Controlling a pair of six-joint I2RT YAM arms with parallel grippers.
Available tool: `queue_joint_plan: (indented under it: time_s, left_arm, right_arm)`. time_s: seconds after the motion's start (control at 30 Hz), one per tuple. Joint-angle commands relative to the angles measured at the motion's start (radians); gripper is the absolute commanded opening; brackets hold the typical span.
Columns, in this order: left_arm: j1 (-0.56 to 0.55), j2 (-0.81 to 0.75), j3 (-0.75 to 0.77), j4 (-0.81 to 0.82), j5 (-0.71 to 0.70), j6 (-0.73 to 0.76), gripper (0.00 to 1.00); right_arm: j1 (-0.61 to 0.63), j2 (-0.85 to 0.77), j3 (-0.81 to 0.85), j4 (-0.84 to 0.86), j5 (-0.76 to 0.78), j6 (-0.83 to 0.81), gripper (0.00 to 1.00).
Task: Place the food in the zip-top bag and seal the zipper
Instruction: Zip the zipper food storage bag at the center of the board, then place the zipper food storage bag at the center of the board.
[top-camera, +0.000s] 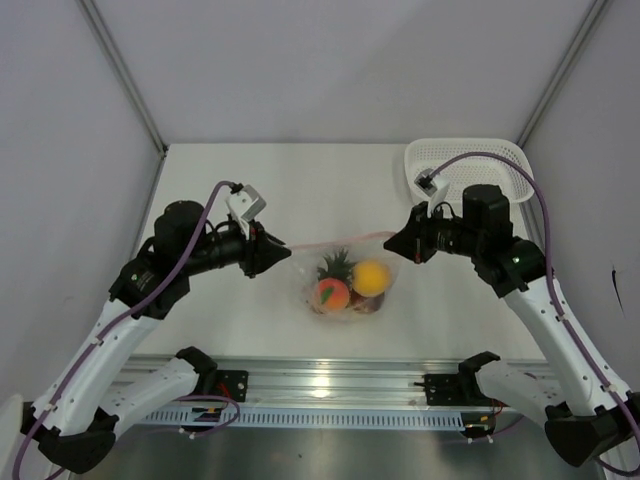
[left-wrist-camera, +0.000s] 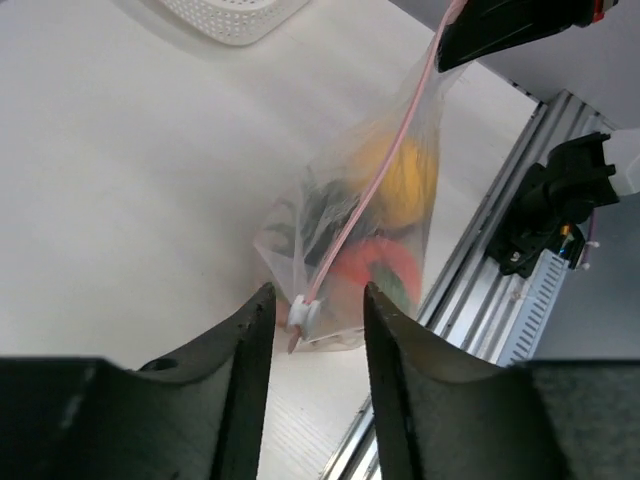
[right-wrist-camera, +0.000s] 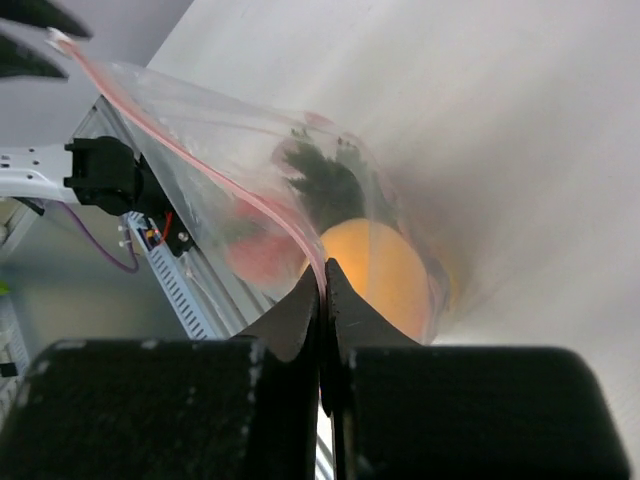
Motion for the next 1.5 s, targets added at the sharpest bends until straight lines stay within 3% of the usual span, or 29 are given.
queue_joint_plan:
  time_s: [0.0, 0.07, 0.1, 0.13, 0.33, 0.47, 0.6, 0.7, 0.8, 0.83, 0.9, 0.93, 0.97, 1.1, 1.2, 1.3, 1.47]
  left_arm:
    - [0.013, 0.013, -0.018, 0.04, -0.075, -0.068, 0.47]
    - [0.013, 0.022, -0.034, 0.048, -0.126, -0.079, 0.64]
    - [0.013, 0.016, -0.046, 0.069, -0.147, -0.096, 0.94]
    - [0.013, -0.016, -0.055, 0.092, -0.201, -0.101, 0.99]
    - [0.013, -0.189, -0.1, 0.164, -0.433, -0.116, 0.99]
    - [0.013, -0.23, -0.1, 0.155, -0.398, -0.116, 1.0]
    - [0.011, -0.237, -0.089, 0.096, -0.332, -0.14, 0.99]
    - [0.011, -0.263, -0.103, 0.057, -0.268, -0.176, 1.0]
    - [0.011, -0.303, -0.156, 0.079, -0.206, -0.222, 1.0]
    - [0.011, -0.308, -0.164, 0.086, -0.192, -0.232, 1.0]
    - [0.011, -0.309, -0.189, 0.094, -0.166, -0.257, 0.99]
    - [0.011, -0.308, -0.19, 0.094, -0.168, -0.259, 1.0]
    - [0.011, -0.306, -0.187, 0.086, -0.177, -0.257, 1.0]
    - [0.011, -0.294, -0.176, 0.094, -0.21, -0.24, 0.99]
    - [0.011, -0.28, -0.186, 0.114, -0.229, -0.243, 1.0]
    - [0.011, -0.268, -0.212, 0.146, -0.217, -0.266, 1.0]
    - [0.011, -0.23, -0.302, 0.249, -0.151, -0.332, 1.0]
  right_arm:
    - [0.025, 0.067, 0.077, 0.048, -0.006, 0.06, 0.0]
    - [0.054, 0.157, 0.094, 0.088, 0.01, 0.085, 0.0]
    - [0.062, 0.191, 0.119, 0.089, 0.059, 0.102, 0.0]
    - [0.062, 0.26, 0.129, 0.111, 0.072, 0.11, 0.0]
    - [0.004, 0.548, 0.268, 0.233, 0.072, 0.165, 0.0]
    - [-0.052, 0.799, 0.488, 0.238, 0.07, 0.154, 0.0]
    - [-0.064, 1.091, 0.829, 0.038, 0.119, 0.059, 0.0]
    - [-0.075, 1.274, 1.029, -0.019, 0.124, 0.036, 0.02]
    - [-0.081, 1.374, 1.114, -0.012, 0.127, 0.042, 0.19]
    - [-0.081, 1.383, 1.112, 0.003, 0.127, 0.047, 0.37]
    - [-0.079, 1.389, 1.1, 0.046, 0.139, 0.05, 0.56]
    - [-0.078, 1.388, 1.098, 0.051, 0.15, 0.044, 0.87]
    - [-0.075, 1.383, 1.1, 0.048, 0.162, 0.029, 0.97]
    - [-0.059, 1.293, 1.057, 0.028, 0.289, -0.014, 0.99]
    - [-0.018, 1.114, 0.899, 0.039, 0.417, -0.052, 0.99]
    - [0.028, 0.89, 0.663, 0.059, 0.553, -0.053, 0.99]
    - [0.059, 0.481, 0.17, 0.102, 0.688, 0.088, 0.99]
